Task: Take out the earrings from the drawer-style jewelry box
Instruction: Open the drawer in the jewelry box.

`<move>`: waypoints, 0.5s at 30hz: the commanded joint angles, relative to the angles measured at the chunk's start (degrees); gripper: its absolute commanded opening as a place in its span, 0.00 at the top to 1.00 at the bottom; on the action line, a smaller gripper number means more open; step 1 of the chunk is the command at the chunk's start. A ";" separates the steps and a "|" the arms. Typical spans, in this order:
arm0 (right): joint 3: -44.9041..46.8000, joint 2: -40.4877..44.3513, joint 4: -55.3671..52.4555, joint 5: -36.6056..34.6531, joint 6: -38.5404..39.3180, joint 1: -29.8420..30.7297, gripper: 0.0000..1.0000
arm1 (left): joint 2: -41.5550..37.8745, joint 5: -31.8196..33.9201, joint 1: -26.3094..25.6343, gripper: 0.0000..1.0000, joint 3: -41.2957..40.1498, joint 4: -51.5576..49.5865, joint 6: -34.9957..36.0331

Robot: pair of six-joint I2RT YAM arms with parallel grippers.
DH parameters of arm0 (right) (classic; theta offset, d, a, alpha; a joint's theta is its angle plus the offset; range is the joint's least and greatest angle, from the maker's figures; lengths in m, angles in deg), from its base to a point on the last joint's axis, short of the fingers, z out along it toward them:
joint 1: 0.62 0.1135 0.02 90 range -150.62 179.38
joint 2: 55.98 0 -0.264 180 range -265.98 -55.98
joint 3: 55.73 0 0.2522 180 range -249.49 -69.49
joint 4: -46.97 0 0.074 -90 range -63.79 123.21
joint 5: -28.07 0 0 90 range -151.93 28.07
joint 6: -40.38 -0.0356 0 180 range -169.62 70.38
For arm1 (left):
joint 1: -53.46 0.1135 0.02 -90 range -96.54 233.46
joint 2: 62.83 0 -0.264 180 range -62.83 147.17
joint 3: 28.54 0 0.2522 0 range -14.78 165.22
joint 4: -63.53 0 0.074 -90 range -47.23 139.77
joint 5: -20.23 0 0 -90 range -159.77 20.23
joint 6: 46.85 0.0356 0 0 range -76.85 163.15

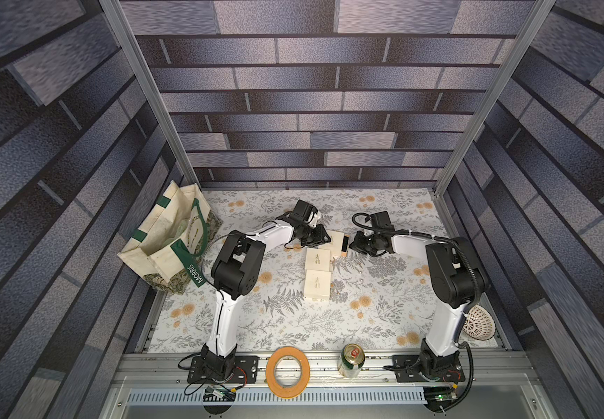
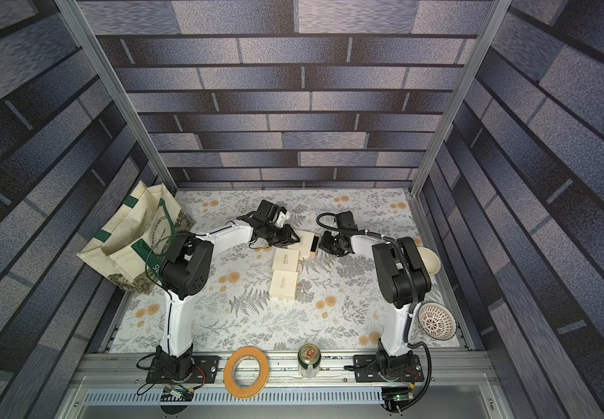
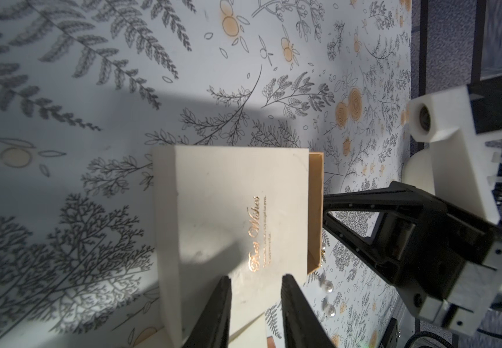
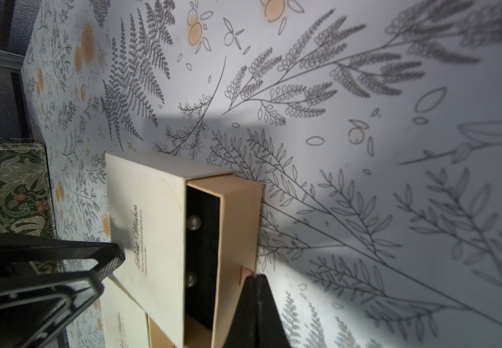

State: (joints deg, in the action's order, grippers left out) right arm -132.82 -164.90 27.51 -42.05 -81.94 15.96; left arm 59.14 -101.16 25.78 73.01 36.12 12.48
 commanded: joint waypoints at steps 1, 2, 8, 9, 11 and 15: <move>1.53 2.46 -3.23 -2.89 1.06 -1.24 1.00 | -0.01 3.18 0.70 0.68 -2.18 -3.44 -0.52; 1.70 2.62 -3.24 -2.96 1.10 -1.36 1.00 | 0.02 3.18 0.70 0.68 -2.18 -3.36 -0.52; 1.72 3.09 -4.13 -3.50 1.64 -1.97 1.00 | 0.01 3.27 0.74 0.68 -2.31 -3.23 -0.67; 1.72 3.21 -4.32 -3.68 1.79 -2.05 1.00 | 0.02 3.27 0.78 0.68 -2.36 -3.26 -0.70; 1.72 3.36 -4.49 -3.79 1.92 -2.21 1.00 | -0.02 3.27 0.80 0.68 -2.36 -3.25 -0.70; 3.92 3.94 -4.42 -3.66 1.99 -2.45 1.00 | -0.08 3.28 0.81 0.68 -2.45 -3.25 -0.61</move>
State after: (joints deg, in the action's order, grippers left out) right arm -130.61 -162.34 25.52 -44.26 -80.78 14.23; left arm 59.14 -101.16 25.78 72.85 36.38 12.45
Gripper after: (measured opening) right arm 0.045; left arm 0.315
